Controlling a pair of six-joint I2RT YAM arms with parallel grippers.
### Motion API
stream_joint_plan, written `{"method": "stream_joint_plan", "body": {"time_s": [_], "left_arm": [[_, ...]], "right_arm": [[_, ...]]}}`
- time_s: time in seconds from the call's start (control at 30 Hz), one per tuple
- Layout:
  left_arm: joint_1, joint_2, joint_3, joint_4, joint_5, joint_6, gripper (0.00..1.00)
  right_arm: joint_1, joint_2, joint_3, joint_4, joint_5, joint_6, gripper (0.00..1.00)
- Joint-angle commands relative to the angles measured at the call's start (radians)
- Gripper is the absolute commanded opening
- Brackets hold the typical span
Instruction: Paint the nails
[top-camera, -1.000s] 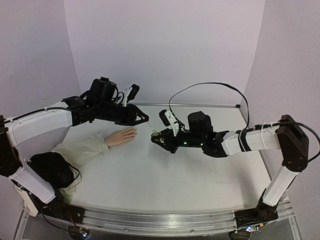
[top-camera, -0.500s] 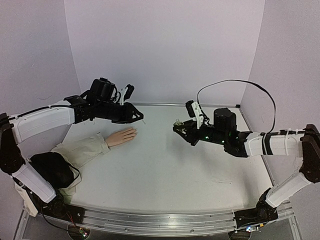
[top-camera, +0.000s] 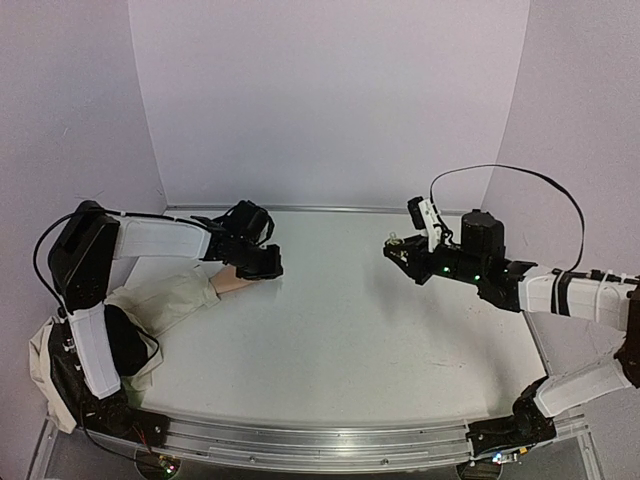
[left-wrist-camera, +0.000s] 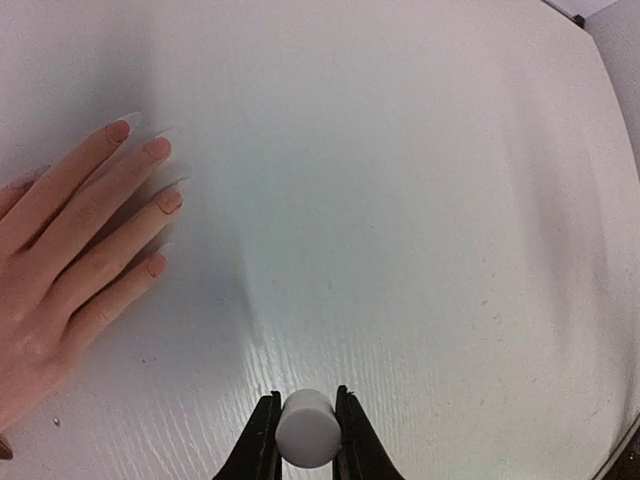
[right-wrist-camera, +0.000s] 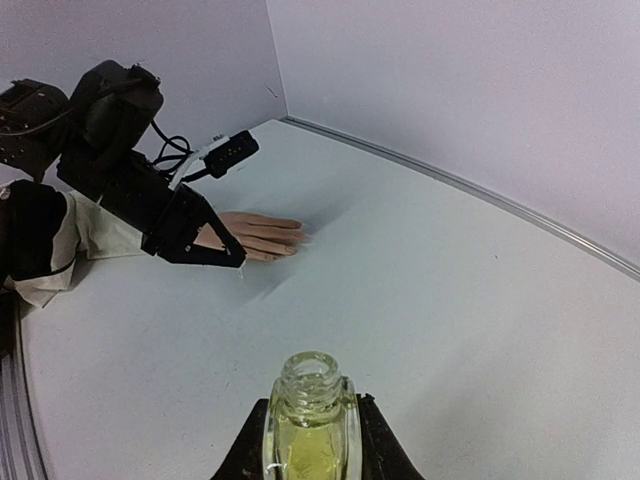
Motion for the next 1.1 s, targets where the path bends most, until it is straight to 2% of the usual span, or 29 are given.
{"method": "stream_joint_plan", "body": {"time_s": [0.0,0.73,1.07], "left_arm": [[0.031,0.045,0.092,0.08,-0.095,-0.01,0.0],[0.083,0.122,0.133,0.057,-0.185,0.005,0.0],[0.09,0.15,0.153,0.052,-0.178,0.005,0.0]], "right_arm": [[-0.022,-0.042,-0.001,0.018,-0.022,-0.032,0.0],[-0.035,-0.032,-0.015,0.02,-0.041,-0.032,0.0],[-0.035,-0.041,-0.026,0.023,-0.042,-0.032,0.0]]}}
